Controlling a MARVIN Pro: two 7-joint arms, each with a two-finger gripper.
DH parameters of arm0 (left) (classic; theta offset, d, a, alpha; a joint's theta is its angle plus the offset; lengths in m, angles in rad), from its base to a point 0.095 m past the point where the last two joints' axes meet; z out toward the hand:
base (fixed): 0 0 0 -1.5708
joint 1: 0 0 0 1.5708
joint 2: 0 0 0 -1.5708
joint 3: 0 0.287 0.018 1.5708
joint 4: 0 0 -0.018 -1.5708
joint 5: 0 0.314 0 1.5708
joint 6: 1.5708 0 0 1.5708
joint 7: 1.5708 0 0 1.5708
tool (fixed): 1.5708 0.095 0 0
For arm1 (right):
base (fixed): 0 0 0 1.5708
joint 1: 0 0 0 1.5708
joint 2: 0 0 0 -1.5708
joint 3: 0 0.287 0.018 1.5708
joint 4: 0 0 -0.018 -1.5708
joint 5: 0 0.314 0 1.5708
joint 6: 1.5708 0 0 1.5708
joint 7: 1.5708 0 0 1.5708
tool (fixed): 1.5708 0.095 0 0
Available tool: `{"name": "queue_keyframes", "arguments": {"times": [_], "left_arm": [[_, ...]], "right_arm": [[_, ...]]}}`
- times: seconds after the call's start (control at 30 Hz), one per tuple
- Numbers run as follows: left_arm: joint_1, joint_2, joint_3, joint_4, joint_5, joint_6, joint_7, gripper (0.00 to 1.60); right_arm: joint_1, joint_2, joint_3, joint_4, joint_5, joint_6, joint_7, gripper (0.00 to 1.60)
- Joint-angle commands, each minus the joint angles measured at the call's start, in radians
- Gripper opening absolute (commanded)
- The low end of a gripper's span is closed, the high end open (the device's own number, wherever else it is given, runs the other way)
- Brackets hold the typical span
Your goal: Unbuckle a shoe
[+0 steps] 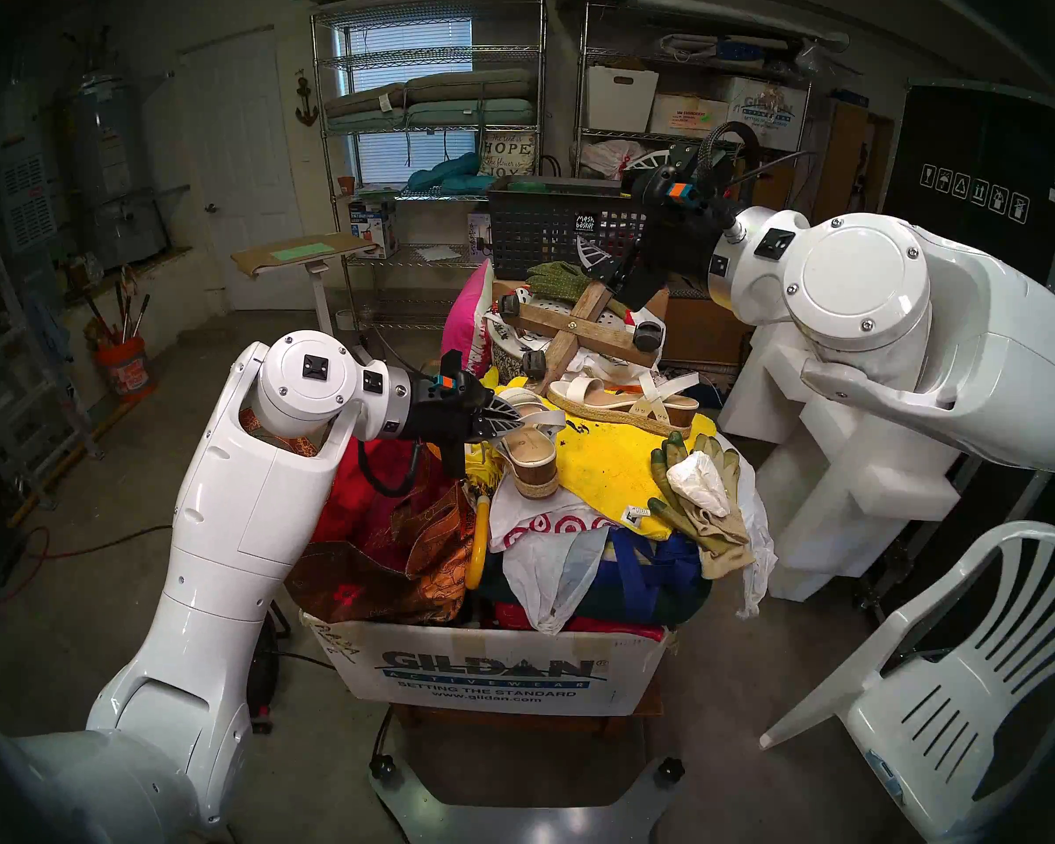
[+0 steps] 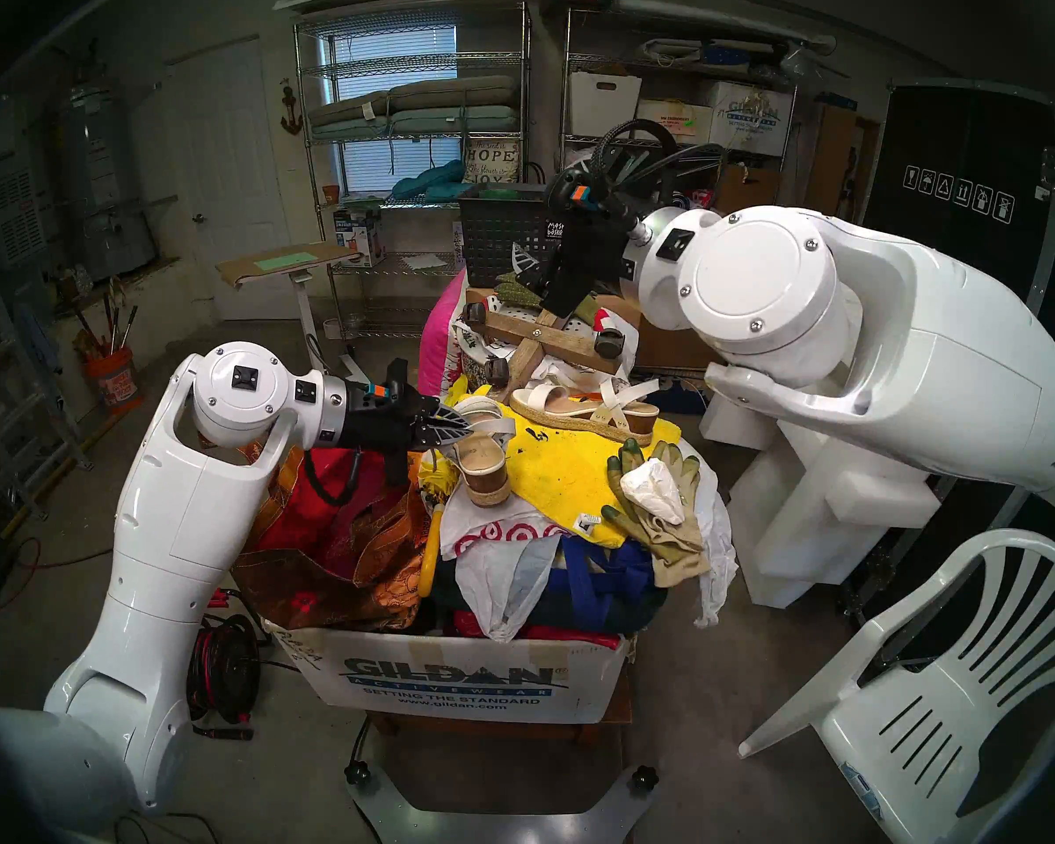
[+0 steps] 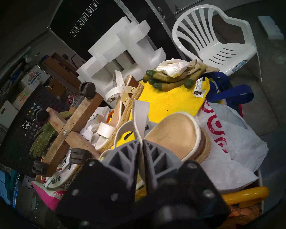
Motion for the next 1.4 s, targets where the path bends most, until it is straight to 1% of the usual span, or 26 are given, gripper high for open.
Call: {"name": "queue_keyframes", "arguments": {"times": [0.0,0.03,0.07,0.1,0.13,0.17,0.23,0.3,0.33,0.4,0.43,0.47,0.5,0.63,0.67,0.7,0.73,0.83,0.9,0.93,1.03,1.17,1.2,1.23,1.3,1.37], "left_arm": [[-0.035,-0.040,-0.014,0.052,-0.017,-0.042,0.054,0.87],[-0.035,-0.040,-0.014,0.052,-0.017,-0.042,0.054,0.87],[-0.044,-0.048,-0.023,0.051,-0.015,-0.032,0.068,0.74],[-0.074,-0.059,-0.035,0.055,-0.024,-0.003,0.067,0.83],[-0.074,-0.059,-0.035,0.055,-0.024,-0.003,0.067,0.83],[-0.092,-0.061,-0.041,0.057,-0.032,0.004,0.060,1.32],[-0.114,-0.066,-0.053,0.055,-0.038,0.017,0.060,1.09],[-0.128,-0.066,-0.062,0.049,-0.048,0.018,0.050,1.05],[-0.144,-0.069,-0.066,0.047,-0.055,0.030,0.045,0.78],[-0.150,-0.070,-0.065,0.045,-0.060,0.038,0.036,0.74],[-0.150,-0.072,-0.065,0.038,-0.058,0.049,0.038,0.51],[-0.152,-0.073,-0.061,0.034,-0.055,0.047,0.038,0.45],[-0.154,-0.073,-0.059,0.034,-0.057,0.053,0.033,0.00],[-0.161,-0.077,-0.046,0.037,-0.048,0.070,0.026,0.00],[-0.161,-0.084,-0.047,0.042,-0.048,0.045,0.040,0.00],[-0.162,-0.091,-0.049,0.046,-0.051,0.038,0.046,0.00],[-0.165,-0.103,-0.049,0.048,-0.043,0.058,0.058,0.00],[-0.173,-0.123,-0.046,0.057,-0.046,0.025,0.082,0.00],[-0.187,-0.138,-0.037,0.069,-0.031,0.023,0.108,0.00],[-0.198,-0.144,-0.033,0.080,-0.029,-0.005,0.122,0.00],[-0.235,-0.160,-0.024,0.110,-0.025,-0.016,0.143,0.00],[-0.270,-0.192,-0.026,0.112,-0.011,-0.006,0.181,0.00],[-0.287,-0.197,-0.023,0.120,-0.013,-0.017,0.184,0.00],[-0.270,-0.211,-0.033,0.101,-0.011,-0.012,0.197,0.00],[-0.303,-0.224,-0.029,0.111,-0.006,-0.012,0.209,0.00],[-0.306,-0.240,-0.037,0.098,-0.001,-0.006,0.225,0.00]], "right_arm": [[0.014,0.001,0.017,0.002,0.002,-0.002,-0.007,1.60],[0.014,0.001,0.017,0.002,0.002,-0.002,-0.007,1.60],[0.014,0.001,0.017,0.002,0.002,-0.002,-0.007,1.60],[0.014,0.001,0.016,0.002,0.001,-0.002,-0.006,1.60],[0.014,0.001,0.016,0.002,0.001,-0.002,-0.006,1.60],[0.014,0.002,0.016,0.002,0.000,-0.002,-0.006,1.60],[0.014,0.002,0.016,0.002,0.000,-0.002,-0.005,1.60],[0.014,0.002,0.016,0.002,0.000,-0.002,-0.005,1.60],[0.014,0.002,0.016,0.002,0.000,-0.002,-0.005,1.60],[0.014,0.002,0.016,0.002,0.000,-0.002,-0.006,1.60],[0.014,0.002,0.016,0.002,0.000,-0.002,-0.006,1.60],[0.014,0.002,0.016,0.002,0.000,-0.002,-0.006,1.60],[0.014,0.002,0.016,0.002,0.000,-0.002,-0.006,1.60],[0.014,0.001,0.017,0.002,0.001,-0.002,-0.006,1.60],[0.014,0.001,0.017,0.002,0.001,-0.002,-0.006,1.60],[0.014,0.001,0.017,0.002,0.001,-0.002,-0.006,1.60],[0.014,0.001,0.017,0.002,0.001,-0.002,-0.006,1.60],[0.014,0.001,0.017,0.002,0.001,-0.002,-0.006,1.60],[0.014,0.001,0.016,0.002,0.001,-0.002,-0.006,1.60],[0.014,0.002,0.016,0.002,0.000,-0.002,-0.006,1.60],[0.014,0.002,0.016,0.002,0.000,-0.002,-0.006,1.60],[0.014,0.002,0.015,0.002,-0.001,-0.002,-0.005,1.60],[0.014,0.002,0.015,0.002,-0.001,-0.002,-0.005,1.60],[0.014,0.002,0.015,0.002,-0.001,-0.002,-0.005,1.60],[0.014,0.002,0.015,0.002,-0.002,-0.002,-0.005,1.60],[0.014,0.002,0.014,0.002,-0.002,-0.002,-0.004,1.60]]}}
